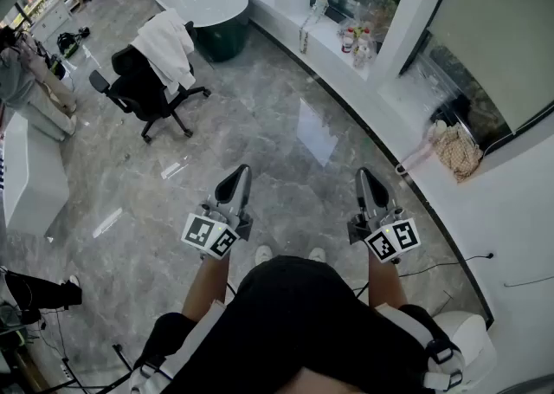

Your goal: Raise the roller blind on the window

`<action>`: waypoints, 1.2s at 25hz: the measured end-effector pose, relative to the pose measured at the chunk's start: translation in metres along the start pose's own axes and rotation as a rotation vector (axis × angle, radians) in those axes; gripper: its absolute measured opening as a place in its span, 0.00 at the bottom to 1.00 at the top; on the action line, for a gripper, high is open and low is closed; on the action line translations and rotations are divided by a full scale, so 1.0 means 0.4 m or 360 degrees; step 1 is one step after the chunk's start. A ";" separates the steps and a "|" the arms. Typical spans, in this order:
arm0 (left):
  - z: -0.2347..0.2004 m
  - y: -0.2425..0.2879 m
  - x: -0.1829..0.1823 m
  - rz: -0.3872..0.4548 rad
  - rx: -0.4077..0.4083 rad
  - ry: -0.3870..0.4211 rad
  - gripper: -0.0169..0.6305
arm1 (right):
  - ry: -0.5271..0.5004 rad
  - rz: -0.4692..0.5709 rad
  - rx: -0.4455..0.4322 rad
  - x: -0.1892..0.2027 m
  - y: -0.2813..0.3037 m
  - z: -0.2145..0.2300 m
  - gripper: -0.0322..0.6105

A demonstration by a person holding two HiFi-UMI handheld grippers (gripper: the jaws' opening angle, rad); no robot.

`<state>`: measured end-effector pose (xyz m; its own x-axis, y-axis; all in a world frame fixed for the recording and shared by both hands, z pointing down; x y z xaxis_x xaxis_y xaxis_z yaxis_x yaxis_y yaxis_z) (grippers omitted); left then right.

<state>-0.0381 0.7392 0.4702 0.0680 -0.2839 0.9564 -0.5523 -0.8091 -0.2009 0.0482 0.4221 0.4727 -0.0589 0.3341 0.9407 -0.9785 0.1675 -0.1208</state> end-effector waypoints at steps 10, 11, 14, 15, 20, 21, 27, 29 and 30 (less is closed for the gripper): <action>-0.046 -0.030 -0.030 0.0035 0.0017 0.0034 0.02 | -0.0006 0.0014 -0.0021 0.014 0.042 -0.052 0.06; -0.050 -0.030 -0.033 0.0041 0.0023 0.0033 0.02 | -0.0006 0.0016 -0.0024 0.013 0.045 -0.056 0.06; -0.066 -0.027 -0.032 0.0056 0.0040 0.0017 0.02 | -0.0003 0.0016 -0.0014 0.016 0.058 -0.064 0.06; -0.073 -0.025 -0.032 0.0057 0.0045 0.0019 0.02 | 0.0005 0.0015 -0.0009 0.020 0.063 -0.066 0.06; -0.105 -0.017 -0.052 0.0073 0.0109 0.0014 0.02 | 0.0023 0.0036 0.0003 0.018 0.089 -0.101 0.06; -0.112 -0.015 -0.055 0.0069 0.0128 0.0014 0.02 | 0.0023 0.0044 0.0008 0.017 0.088 -0.109 0.06; -0.141 0.022 -0.044 0.0041 0.0260 -0.0032 0.02 | 0.0001 0.0069 0.0166 0.022 0.040 -0.114 0.06; -0.137 0.046 -0.030 0.0012 0.0326 -0.0057 0.02 | -0.0002 0.0076 0.0245 0.027 0.005 -0.107 0.06; -0.133 0.063 -0.022 -0.0002 0.0355 -0.0068 0.02 | -0.0003 0.0079 0.0281 0.027 -0.010 -0.100 0.06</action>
<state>-0.0970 0.7488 0.4680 0.1063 -0.3003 0.9479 -0.3551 -0.9019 -0.2459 0.0593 0.4621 0.4708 -0.1084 0.3364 0.9355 -0.9938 -0.0146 -0.1099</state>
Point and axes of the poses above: the fingertips, and each gripper's own axes: y forward along the fingers, z to its right, x out of its underside, the point moved 7 cm from there along -y, backward along the fingers, and after that the axes turned 8 degrees about x, right-handed, at the moved point
